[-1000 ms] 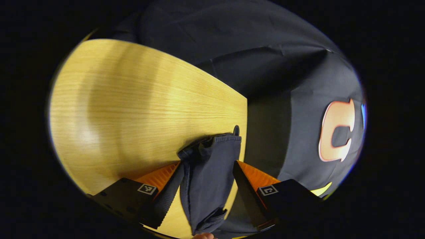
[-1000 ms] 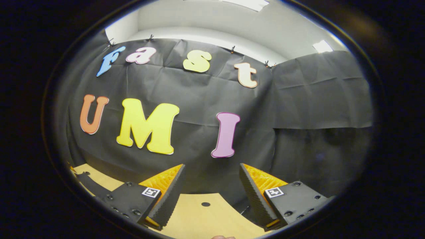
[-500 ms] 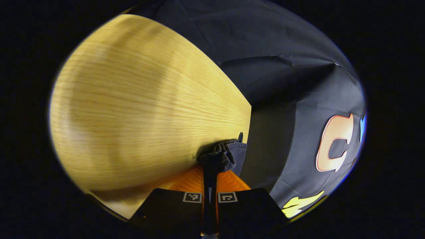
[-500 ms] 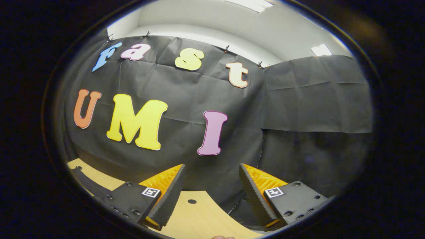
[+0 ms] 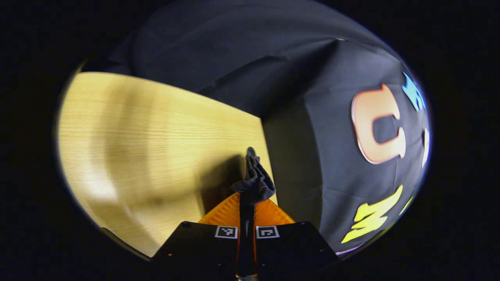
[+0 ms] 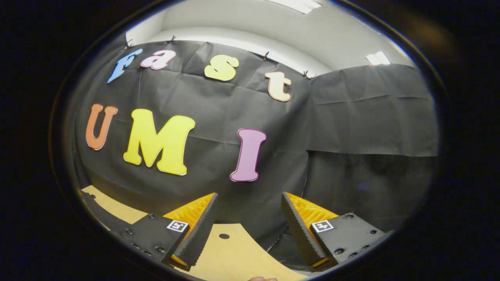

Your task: Grasp the waist and the cuffs of the jeans and fold them to make the two legs overlap; first hold the waist and fold one-third of the jeans toward the cuffs, then hold the cuffs and fold the remaining one-third in the same direction to finish folding.

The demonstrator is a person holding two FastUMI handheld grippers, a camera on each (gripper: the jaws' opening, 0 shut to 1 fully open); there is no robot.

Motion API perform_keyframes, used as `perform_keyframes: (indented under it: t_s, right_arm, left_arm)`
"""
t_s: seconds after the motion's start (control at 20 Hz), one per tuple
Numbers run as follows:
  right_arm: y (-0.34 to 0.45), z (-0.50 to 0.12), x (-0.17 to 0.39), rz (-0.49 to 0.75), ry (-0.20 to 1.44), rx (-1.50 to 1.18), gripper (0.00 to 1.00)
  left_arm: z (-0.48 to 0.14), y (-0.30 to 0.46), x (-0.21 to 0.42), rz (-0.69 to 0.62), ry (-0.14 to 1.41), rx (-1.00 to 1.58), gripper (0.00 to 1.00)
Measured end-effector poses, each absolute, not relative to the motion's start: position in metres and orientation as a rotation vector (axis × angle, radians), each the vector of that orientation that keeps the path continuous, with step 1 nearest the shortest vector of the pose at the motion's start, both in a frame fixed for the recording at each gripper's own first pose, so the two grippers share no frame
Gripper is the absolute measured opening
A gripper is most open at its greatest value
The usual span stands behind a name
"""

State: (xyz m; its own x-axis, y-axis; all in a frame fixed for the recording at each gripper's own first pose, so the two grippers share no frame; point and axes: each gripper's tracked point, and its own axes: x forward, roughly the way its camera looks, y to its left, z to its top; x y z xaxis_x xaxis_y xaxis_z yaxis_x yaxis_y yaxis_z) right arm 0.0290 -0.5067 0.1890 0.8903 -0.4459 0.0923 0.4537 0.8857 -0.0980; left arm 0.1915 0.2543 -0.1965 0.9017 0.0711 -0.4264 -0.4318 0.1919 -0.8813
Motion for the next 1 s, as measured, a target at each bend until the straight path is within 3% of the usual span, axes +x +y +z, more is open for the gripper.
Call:
perform_keyframes:
  t_s: [0.3, 1.0]
  right_arm:
    - [-0.522, 0.191, 0.015, -0.496, -0.085, -0.085, 0.98]
    - [-0.572, 0.186, -0.043, -0.606, -0.057, -0.085, 0.98]
  left_arm:
    - [-0.133, 0.153, 0.217, 0.168, 0.317, -1.134, 0.04]
    - [-0.116, -0.129, 0.2, -0.265, 0.474, -0.562, 0.04]
